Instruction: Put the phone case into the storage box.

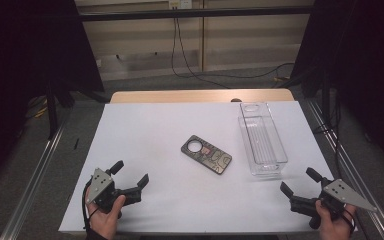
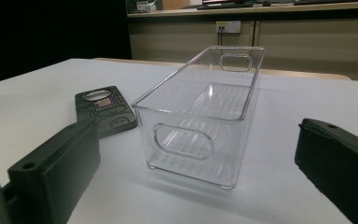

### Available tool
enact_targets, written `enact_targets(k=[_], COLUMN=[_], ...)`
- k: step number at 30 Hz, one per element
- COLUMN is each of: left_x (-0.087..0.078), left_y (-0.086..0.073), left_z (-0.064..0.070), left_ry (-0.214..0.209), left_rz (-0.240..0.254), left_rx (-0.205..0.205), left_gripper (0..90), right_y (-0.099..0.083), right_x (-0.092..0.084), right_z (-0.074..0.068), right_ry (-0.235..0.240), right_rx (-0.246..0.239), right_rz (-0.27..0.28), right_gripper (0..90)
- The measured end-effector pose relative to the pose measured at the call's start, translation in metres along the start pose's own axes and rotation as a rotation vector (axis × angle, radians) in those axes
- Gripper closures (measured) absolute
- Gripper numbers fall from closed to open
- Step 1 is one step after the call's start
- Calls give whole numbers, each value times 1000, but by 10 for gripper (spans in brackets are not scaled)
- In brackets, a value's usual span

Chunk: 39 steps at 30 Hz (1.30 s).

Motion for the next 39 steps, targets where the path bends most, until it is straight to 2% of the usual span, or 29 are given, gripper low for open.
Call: enact_targets(k=[5, 8, 9, 11, 15, 17, 21, 23, 26, 28, 32, 34, 35, 39], left_x=[-1, -2, -1, 1, 9, 13, 20, 23, 27, 30, 39, 44, 46, 54], left_y=[3, 8, 9, 10, 15, 15, 18, 20, 22, 24, 28, 29, 28, 28], left_z=[8, 9, 11, 15, 20, 21, 27, 30, 32, 34, 38, 40, 41, 45], left_ry=[-38, -41, -58, -96, -133, -137, -160, -175, -172, -181, -189, -192, -189, -205], left_rz=[0, 10, 5, -9, -17, -27, -20, -4, 5, 12, 21, 6, -8, -14], left_rx=[-12, 10, -5, -2, -21, 8, 41, 48, 43, 24, 66, 66, 79, 95], left_gripper=[22, 24, 28, 39, 38, 38, 32, 28, 22, 26, 24, 23, 22, 22], right_y=[0, 0, 0, -1, 0, -1, -1, -1, -1, -1, -1, -1, -1, -1], right_x=[2, 0, 0, -1, -1, -1, 0, 0, 0, 0, 0, 0, -1, -2], right_z=[-3, -3, -2, -2, -3, -4, -4, -4, -4, -3, -4, -4, -3, -2], right_ry=[5, 0, 1, 1, 9, 13, 16, 18, 19, 18, 19, 14, 8, 3], right_rx=[-10, -7, -11, -11, -16, -15, -15, -14, -14, -13, -16, -18, -21, -13], right_rz=[-7, -7, -7, -5, -5, -7, -9, -8, -8, -8, -10, -12, -14, -10], right_gripper=[0, 0, 0, 0, 0, 0, 0, 0, 0, 0, 0, 0, 0, 0])
Point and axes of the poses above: each handheld gripper's, and its own axes: x roughly forward along the jaws, y roughly out of its top, z roughly to its right, the point moved 6 cm from there along x, roughly forward along the jaws, and after that the axes turned 2 degrees about -y, right-handed, at the moved point
